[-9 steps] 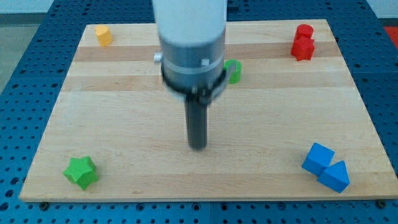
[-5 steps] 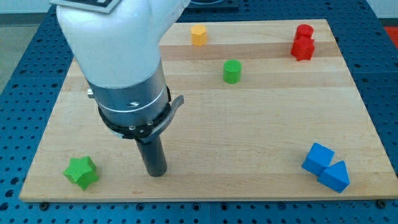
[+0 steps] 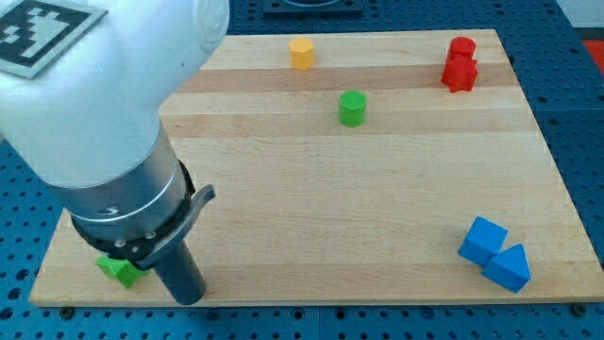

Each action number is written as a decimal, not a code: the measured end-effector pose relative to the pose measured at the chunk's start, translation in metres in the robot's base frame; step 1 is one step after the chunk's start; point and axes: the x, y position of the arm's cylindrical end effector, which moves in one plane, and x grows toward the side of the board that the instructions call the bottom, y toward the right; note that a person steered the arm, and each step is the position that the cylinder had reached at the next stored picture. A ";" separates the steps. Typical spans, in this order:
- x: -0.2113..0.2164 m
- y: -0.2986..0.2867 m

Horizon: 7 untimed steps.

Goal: Slide the green star to the center left of the board

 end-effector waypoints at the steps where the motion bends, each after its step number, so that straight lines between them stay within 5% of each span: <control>1: 0.000 -0.058; 3: -0.001 -0.070; 4: -0.050 -0.070; 6: -0.238 -0.070; 7: -0.258 -0.070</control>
